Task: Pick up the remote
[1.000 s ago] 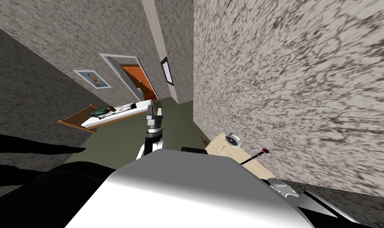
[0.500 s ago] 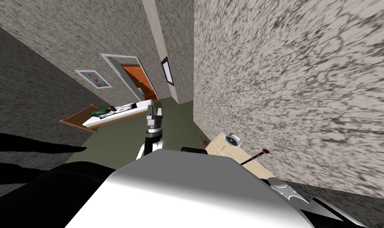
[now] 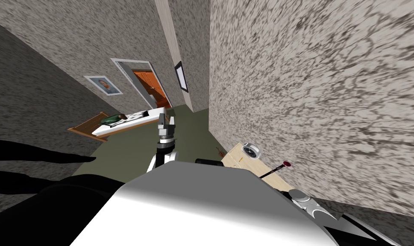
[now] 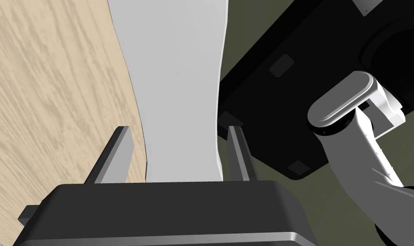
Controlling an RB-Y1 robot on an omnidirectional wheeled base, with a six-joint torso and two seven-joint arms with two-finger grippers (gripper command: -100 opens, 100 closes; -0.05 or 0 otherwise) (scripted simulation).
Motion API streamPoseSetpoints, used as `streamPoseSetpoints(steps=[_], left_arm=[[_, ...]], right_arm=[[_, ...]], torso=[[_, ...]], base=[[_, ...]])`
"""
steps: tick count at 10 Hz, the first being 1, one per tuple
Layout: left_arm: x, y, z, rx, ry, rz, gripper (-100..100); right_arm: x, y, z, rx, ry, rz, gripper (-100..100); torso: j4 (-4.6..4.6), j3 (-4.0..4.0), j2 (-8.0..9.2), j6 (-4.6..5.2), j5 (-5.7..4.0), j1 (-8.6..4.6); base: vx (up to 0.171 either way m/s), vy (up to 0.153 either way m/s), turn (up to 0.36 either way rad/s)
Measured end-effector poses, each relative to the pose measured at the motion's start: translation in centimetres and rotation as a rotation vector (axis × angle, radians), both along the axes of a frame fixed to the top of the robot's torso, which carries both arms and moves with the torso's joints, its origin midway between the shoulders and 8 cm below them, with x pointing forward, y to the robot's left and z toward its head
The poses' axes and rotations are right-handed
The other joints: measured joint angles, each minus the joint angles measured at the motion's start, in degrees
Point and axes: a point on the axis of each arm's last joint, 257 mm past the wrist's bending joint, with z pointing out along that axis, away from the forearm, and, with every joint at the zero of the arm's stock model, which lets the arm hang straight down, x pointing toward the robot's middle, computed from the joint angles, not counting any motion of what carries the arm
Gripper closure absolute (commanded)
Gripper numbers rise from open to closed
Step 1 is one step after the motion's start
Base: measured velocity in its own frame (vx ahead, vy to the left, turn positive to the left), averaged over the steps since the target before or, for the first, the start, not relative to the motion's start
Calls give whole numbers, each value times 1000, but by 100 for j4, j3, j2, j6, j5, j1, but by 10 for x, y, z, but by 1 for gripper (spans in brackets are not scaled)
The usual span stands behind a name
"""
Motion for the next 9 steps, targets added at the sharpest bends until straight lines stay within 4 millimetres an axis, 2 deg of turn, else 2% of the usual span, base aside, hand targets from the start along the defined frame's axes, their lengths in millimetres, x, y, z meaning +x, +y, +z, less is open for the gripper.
streamPoseSetpoints(steps=[8, 9], left_arm=[[0, 0, 0, 0, 0, 0, 0], [0, 0, 0, 0, 0, 0, 0]], right_arm=[[13, 1, 11, 5, 3, -12, 100], [13, 1, 12, 6, 3, -16, 0]], torso=[[1, 2, 4, 5, 5, 8], [1, 1, 2, 6, 6, 9]], base=[[-12, -4, 13], [0, 0, 0]])
